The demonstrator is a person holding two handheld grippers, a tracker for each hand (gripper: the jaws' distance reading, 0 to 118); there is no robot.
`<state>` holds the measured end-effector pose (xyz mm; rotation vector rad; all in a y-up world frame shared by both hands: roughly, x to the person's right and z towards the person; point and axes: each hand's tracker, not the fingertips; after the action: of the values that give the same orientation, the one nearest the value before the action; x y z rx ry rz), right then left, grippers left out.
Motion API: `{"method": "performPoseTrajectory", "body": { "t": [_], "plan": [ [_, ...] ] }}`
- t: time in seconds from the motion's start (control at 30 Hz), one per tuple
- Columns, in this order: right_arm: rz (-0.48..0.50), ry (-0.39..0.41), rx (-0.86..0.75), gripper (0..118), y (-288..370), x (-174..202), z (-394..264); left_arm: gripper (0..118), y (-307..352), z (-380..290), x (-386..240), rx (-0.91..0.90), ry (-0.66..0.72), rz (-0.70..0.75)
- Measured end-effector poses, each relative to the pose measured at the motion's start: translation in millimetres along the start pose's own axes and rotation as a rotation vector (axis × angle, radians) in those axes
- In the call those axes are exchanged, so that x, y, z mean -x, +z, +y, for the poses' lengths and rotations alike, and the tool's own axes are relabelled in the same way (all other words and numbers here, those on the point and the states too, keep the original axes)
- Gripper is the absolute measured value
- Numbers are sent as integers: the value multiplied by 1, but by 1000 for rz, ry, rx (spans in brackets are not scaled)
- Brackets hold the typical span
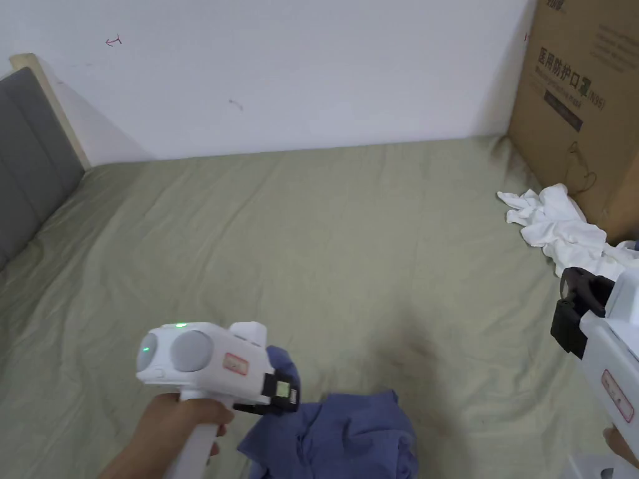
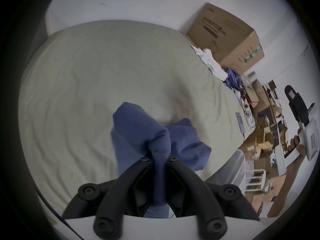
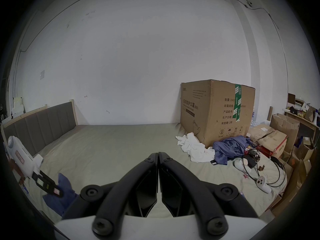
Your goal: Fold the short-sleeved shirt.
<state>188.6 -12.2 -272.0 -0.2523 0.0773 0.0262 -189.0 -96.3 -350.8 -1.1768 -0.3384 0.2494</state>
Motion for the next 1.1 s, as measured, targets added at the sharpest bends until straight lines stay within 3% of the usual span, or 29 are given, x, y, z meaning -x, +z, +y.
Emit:
{"method": "performPoseTrajectory", "body": {
  "t": [0.37,0.5,0.6,0.67,0.73,0.9,1.1],
  "plan": [
    [-47,-8,14,0,6,-19,-8,9,-120,9,-88,174,-87,-1],
    [-54,-9,21,0,8,-20,-9,11,-152,4,-98,204,-73,78],
    [-58,-8,25,0,9,-22,-11,32,-151,-1,-107,190,-76,75],
    [-62,-8,26,0,9,-23,-11,61,-140,-1,-111,158,-81,5],
    [-64,-10,27,0,9,-23,-10,75,-124,1,-111,124,-71,-28],
    [-63,-9,18,0,9,-26,-8,76,-62,-2,-99,-147,-97,-30],
    [-49,-5,6,0,11,-17,0,76,-28,-26,-72,-413,-163,122]
  ]
}}
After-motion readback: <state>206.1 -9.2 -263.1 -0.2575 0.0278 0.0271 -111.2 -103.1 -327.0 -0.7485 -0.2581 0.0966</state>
